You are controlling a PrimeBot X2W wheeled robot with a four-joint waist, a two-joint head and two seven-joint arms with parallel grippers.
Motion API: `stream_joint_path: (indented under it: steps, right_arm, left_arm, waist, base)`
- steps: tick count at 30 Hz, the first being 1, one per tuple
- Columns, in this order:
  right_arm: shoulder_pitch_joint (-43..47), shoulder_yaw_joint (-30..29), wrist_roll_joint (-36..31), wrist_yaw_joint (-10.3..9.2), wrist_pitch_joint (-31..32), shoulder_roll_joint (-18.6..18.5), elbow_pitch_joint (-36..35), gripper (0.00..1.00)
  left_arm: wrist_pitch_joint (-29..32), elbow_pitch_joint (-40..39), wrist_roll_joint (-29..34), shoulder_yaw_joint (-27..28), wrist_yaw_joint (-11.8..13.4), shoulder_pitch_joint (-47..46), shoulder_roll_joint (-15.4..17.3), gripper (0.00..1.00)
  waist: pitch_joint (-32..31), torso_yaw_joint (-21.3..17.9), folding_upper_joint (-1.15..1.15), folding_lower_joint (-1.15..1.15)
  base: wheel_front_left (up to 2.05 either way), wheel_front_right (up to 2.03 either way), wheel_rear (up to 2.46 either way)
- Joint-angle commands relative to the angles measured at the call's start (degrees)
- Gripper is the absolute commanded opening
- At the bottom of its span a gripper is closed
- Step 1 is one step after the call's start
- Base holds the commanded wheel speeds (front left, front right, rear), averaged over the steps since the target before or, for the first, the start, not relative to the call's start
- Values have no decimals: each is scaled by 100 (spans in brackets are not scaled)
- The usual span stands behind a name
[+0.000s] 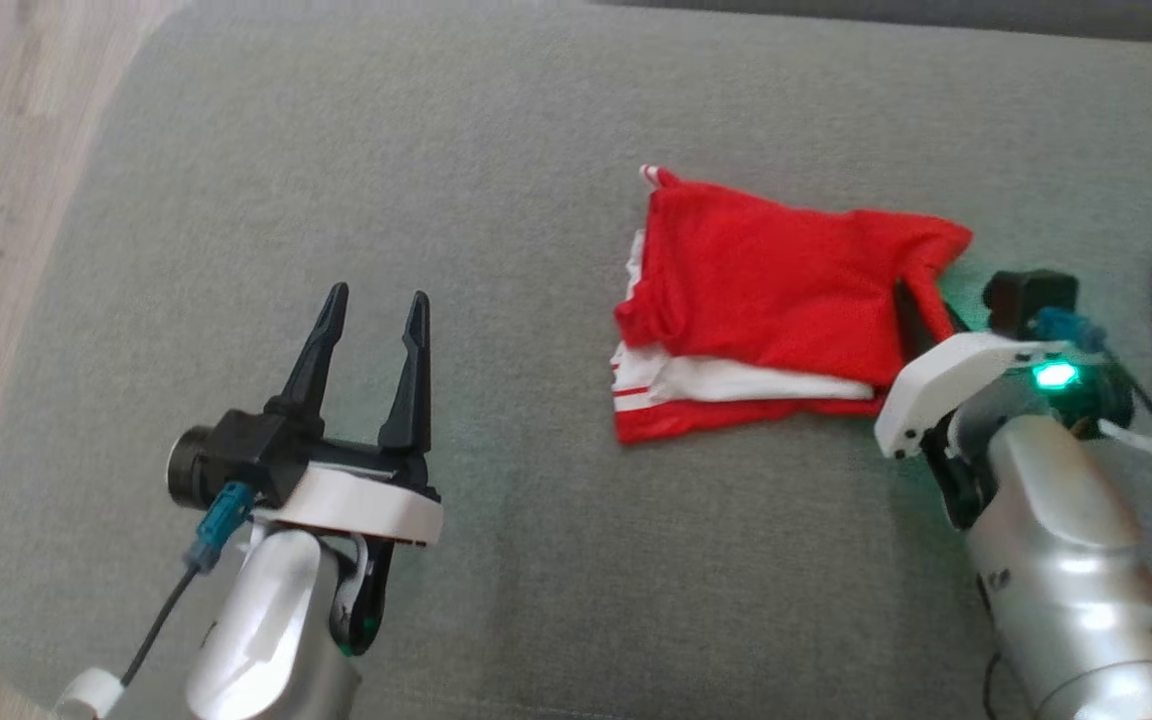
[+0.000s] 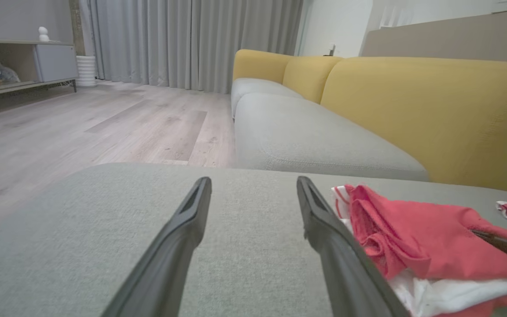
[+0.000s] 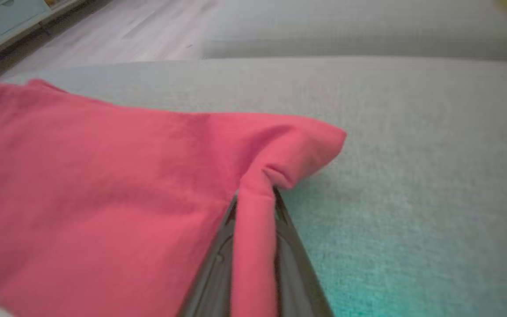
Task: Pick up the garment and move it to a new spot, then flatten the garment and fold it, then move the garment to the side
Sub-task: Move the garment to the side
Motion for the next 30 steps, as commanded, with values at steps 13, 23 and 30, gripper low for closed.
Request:
stream_joint_path:
  steps: [13,23,30]
  right_arm:
    - [-16,971,-574,-5,-314,-748,-1302,0]
    - [-577,597,-658,-5,570,-2682,-1720,0]
    - [-747,-350,-681,-5,798,-2971,-1378,0]
  left_arm:
    - [-29,-217,25,-107,133,-85,41,100]
    - [-29,-285,194,30,26,-436,64,100]
    - [-29,-250,266,188,-28,-533,122,100]
  waist:
    - [-391,-995,0,0]
    - [432,-1252,0,0]
    - [707,-1244,0,0]
  base:
    - [0,0,0]
    - [0,0,0]
    - [0,0,0]
